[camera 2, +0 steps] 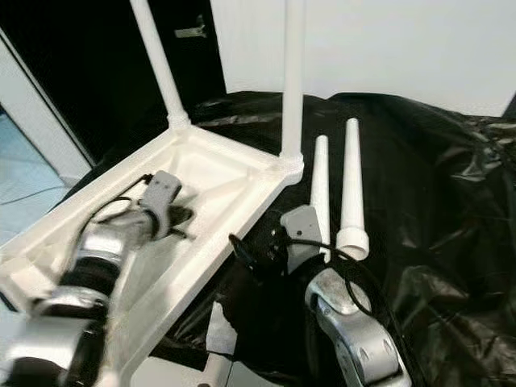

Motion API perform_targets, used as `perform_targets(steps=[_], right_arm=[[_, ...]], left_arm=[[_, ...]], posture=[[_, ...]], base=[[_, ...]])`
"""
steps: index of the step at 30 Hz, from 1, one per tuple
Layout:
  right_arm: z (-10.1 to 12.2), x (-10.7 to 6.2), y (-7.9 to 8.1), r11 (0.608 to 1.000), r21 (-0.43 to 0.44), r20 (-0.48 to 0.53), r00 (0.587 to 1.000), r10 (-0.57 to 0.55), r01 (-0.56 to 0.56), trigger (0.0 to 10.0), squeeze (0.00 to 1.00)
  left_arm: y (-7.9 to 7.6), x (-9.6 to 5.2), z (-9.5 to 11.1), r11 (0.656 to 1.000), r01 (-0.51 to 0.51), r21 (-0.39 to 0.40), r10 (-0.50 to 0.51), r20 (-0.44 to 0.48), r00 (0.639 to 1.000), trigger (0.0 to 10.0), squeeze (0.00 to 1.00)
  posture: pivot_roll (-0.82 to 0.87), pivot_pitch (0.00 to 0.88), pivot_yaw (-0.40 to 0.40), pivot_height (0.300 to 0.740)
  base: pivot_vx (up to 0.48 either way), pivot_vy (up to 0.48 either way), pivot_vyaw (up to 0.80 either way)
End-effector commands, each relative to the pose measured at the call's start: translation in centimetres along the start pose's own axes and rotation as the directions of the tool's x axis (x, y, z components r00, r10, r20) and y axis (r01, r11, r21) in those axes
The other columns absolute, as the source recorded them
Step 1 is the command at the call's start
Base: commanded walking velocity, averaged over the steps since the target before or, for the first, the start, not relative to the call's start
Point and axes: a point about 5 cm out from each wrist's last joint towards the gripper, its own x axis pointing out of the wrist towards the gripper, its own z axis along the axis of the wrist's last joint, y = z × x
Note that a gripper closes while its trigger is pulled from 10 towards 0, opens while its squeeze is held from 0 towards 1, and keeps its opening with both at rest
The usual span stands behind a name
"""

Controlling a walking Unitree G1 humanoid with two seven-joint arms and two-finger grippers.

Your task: Building children table

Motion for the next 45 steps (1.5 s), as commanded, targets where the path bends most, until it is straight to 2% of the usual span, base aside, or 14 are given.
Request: perform_targets(steps=[1,2,3,5,7,8,9,12,17,19,25,32,40,45], right_arm=[[-0.3,0.0,-0.1,1.000,0.009,-0.013,1.000,-0.015,0.015,10.0,0.00],[-0.3,0.0,-0.2,1.000,0.009,-0.014,1.000,-0.017,0.017,10.0,0.00],[-0.3,-0.1,-0.2,1.000,0.011,-0.017,1.000,-0.021,0.021,10.0,0.00],[-0.3,-0.1,-0.2,1.000,0.011,-0.017,1.000,-0.021,0.021,10.0,0.00],[-0.4,-0.1,-0.3,0.999,0.016,-0.023,0.999,-0.031,0.031,10.0,0.00],[-0.4,-0.1,-0.3,0.999,0.016,-0.023,0.999,-0.031,0.031,10.0,0.00],[-0.6,-0.1,-0.4,0.999,0.025,-0.033,0.998,-0.045,0.046,10.0,0.00],[-0.9,0.0,-0.5,0.997,0.037,-0.044,0.997,-0.061,0.063,10.0,0.00],[-1.6,0.7,-1.1,0.989,0.067,-0.090,0.988,-0.125,0.131,10.0,0.00],[-1.8,1.2,-1.4,0.986,0.077,-0.111,0.984,-0.139,0.148,10.0,0.00],[-1.9,1.4,-1.5,0.986,0.083,-0.124,0.983,-0.135,0.146,10.0,0.00],[-2.8,2.3,-2.7,0.986,0.094,-0.247,0.962,-0.114,0.140,10.0,0.00],[-3.9,3.3,-4.2,0.990,0.045,-0.323,0.939,-0.115,0.136,10.0,0.00],[-4.0,4.1,-4.5,0.994,0.041,-0.314,0.945,-0.085,0.103,10.0,0.00]], left_arm=[[0.9,-0.4,1.3,0.999,-0.031,-0.009,0.032,0.072,0.997,10.0,1.00],[1.0,-0.5,1.6,1.000,-0.024,-0.008,0.025,0.086,0.996,10.0,1.00],[1.2,-0.9,2.3,1.000,0.011,-0.017,-0.009,0.119,0.993,10.0,0.00],[1.2,-0.9,2.3,1.000,0.011,-0.017,-0.009,0.119,0.993,10.0,0.00],[2.1,-2.7,4.1,0.990,0.140,-0.019,-0.132,0.215,0.968,10.0,0.00],[2.1,-2.7,4.1,0.990,0.140,-0.019,-0.132,0.215,0.968,10.0,0.00],[2.7,-4.6,5.1,0.972,0.233,0.034,-0.233,0.274,0.933,10.0,0.00],[3.2,-6.1,5.3,0.959,0.262,0.104,-0.281,0.285,0.916,10.0,0.00],[5.3,-8.8,4.2,0.932,0.291,0.217,-0.338,0.225,0.914,10.0,0.00],[6.8,-10.5,2.7,0.912,0.333,0.239,-0.371,0.133,0.919,10.0,0.00],[7.1,-11.5,1.9,0.890,0.362,0.278,-0.395,0.072,0.916,10.0,0.00],[7.4,-14.4,-1.1,0.840,0.445,0.312,-0.429,-0.123,0.895,10.0,0.00],[7.6,-17.8,-3.4,0.822,0.506,0.264,-0.447,-0.253,0.858,10.0,0.00],[6.8,-18.2,-4.4,0.812,0.526,0.252,-0.458,-0.284,0.842,10.0,0.00]], posture=[[0.02,0.011,0.080,0.740],[0.02,0.011,0.080,0.740],[0.02,0.010,0.081,0.740],[0.02,0.010,0.081,0.740],[0.02,0.011,0.079,0.740],[0.02,0.011,0.079,0.740],[0.03,0.011,0.073,0.740],[0.03,0.008,0.067,0.740],[0.05,0.004,0.054,0.740],[0.06,0.001,0.039,0.740],[0.07,0.000,0.031,0.740],[0.08,0.000,-0.001,0.740],[0.11,0.000,-0.019,0.740],[0.12,0.000,-0.025,0.740]], base=[[0.000,0.000,0.00],[0.000,0.000,0.00],[0.000,0.000,0.00],[0.000,0.000,0.00],[0.000,0.000,0.00],[0.000,0.000,0.00],[0.000,0.000,0.00],[0.000,0.000,0.00],[0.000,0.000,0.00],[0.000,0.000,0.00],[0.000,0.000,0.00],[0.000,0.000,0.00],[0.000,0.000,0.00],[0.000,0.000,0.00]])
